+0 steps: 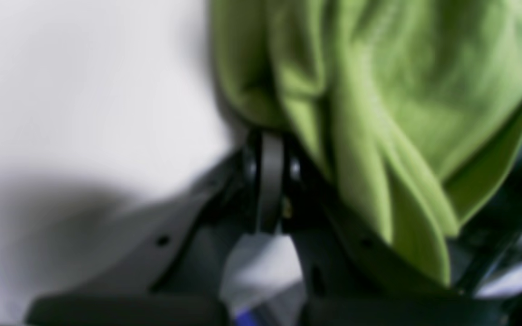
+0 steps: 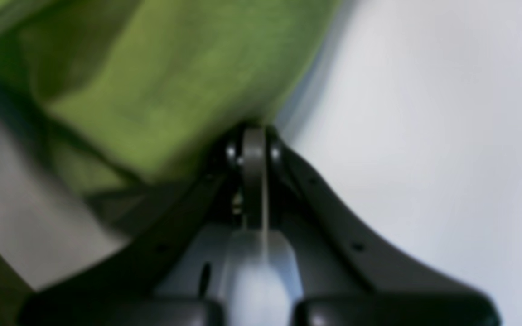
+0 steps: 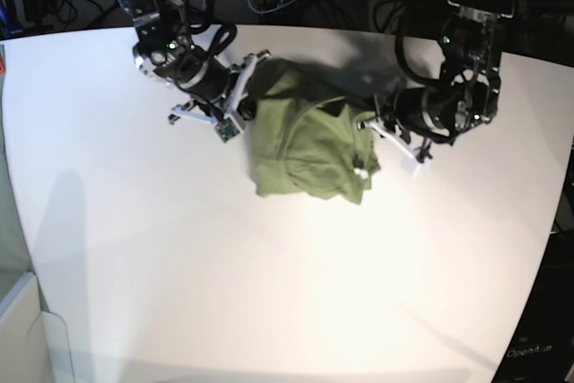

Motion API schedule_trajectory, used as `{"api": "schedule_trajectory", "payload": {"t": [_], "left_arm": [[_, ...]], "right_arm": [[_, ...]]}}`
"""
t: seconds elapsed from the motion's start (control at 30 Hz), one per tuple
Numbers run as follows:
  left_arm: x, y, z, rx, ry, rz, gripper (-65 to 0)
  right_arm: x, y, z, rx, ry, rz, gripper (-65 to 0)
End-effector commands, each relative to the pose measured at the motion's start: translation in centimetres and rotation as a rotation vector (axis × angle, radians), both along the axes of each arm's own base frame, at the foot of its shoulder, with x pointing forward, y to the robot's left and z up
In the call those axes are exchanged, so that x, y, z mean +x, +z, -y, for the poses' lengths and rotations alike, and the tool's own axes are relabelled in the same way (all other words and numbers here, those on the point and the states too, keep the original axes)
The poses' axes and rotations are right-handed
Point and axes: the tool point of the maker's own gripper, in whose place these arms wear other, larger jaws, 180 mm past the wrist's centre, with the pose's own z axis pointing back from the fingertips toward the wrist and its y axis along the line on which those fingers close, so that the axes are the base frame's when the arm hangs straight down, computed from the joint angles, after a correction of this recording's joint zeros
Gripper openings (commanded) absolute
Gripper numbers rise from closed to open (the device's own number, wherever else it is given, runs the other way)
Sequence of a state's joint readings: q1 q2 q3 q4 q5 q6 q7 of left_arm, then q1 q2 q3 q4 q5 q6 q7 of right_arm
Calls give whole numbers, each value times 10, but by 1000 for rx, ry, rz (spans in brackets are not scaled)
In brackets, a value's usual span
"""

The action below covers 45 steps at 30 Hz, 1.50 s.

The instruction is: Fold the T-shirt properly

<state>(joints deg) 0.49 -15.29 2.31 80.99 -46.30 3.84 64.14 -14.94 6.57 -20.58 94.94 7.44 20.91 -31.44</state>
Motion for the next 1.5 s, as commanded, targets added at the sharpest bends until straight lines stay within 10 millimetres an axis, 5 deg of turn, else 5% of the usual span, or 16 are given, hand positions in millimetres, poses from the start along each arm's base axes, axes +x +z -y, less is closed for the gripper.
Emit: {"api": "schedule_trajectory", "payload": {"t": [0.0,0.13,0.23,0.4,0.53,0.63,0.8,0.9,1.07,1.33,1.47], "left_arm": [[12,-3,-14,77,17,9,-634],[82,38,-10,61,43,153,-634],[116,74,-18,46,77,252,-634],[112,111,-67,16,144,210,-634],[80,95,-93,50,162,132,-634],[45,65,-97,66,157,37,-634],[10,36,-73,17,151,-58,-634],[7,30,-48,-39,150,-71,-634],[30,27,-29,-90,218,-11,-634],[74,-5,-47,-74,400,31,-634],[90,-15,-34,-48,387,52,-634]], "right_arm": [[0,9,-13,44,13,22,-650],[-21,4,-32,68,54,-14,-650],[-31,5,-49,83,100,-22,-650],[-29,6,-51,83,110,-15,-650],[-20,10,-48,71,113,8,-650],[-15,9,-39,46,118,19,-650],[3,13,-26,11,119,53,-650],[8,15,-17,6,90,59,-650],[5,14,-20,12,93,53,-650],[-21,1,-22,22,93,-5,-650],[-31,1,-23,29,95,-18,-650]]}}
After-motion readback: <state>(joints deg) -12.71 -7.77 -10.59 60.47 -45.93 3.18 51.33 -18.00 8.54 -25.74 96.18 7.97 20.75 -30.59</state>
